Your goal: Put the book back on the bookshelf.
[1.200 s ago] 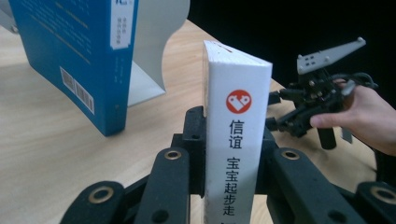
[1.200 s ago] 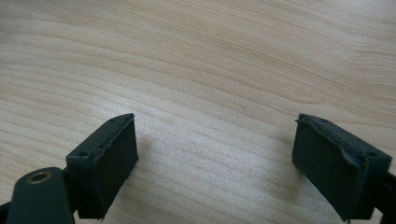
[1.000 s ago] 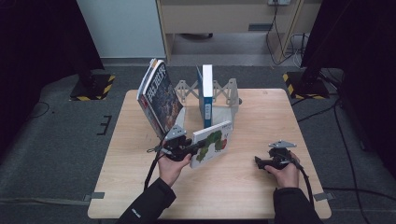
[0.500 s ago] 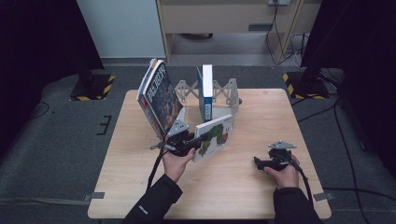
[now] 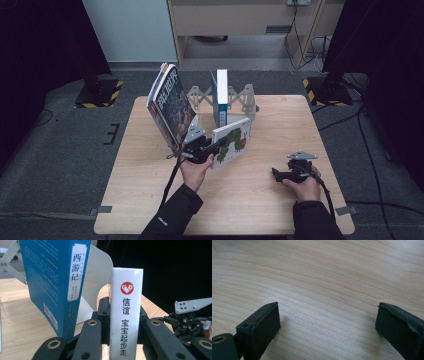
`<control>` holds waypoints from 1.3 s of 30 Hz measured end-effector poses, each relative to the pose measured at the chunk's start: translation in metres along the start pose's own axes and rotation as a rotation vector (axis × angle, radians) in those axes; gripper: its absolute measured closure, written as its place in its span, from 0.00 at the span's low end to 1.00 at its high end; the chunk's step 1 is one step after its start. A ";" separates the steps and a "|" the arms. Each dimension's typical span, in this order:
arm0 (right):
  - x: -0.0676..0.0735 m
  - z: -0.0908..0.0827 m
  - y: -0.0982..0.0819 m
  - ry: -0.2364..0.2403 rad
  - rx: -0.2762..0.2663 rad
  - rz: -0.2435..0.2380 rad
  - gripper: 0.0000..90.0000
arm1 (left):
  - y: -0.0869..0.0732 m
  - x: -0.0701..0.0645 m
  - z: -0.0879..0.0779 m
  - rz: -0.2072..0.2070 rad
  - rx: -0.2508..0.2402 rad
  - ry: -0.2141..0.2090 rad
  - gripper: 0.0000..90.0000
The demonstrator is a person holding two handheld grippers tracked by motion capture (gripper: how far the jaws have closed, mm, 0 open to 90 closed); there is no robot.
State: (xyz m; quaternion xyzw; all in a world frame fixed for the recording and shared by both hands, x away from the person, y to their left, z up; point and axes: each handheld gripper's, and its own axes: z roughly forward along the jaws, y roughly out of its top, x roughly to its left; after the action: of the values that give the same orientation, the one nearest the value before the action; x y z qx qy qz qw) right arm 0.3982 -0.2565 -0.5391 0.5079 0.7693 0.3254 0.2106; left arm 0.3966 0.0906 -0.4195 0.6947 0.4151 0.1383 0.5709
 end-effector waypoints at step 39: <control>0.000 0.000 0.000 0.000 0.001 0.001 0.06 | 0.004 -0.007 0.044 0.011 -0.089 0.132 0.82</control>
State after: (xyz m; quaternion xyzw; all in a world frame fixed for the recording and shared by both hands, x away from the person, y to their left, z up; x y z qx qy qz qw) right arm 0.3982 -0.2564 -0.5391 0.5084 0.7691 0.3253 0.2102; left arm 0.4233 0.0552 -0.4278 0.6604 0.4415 0.2051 0.5718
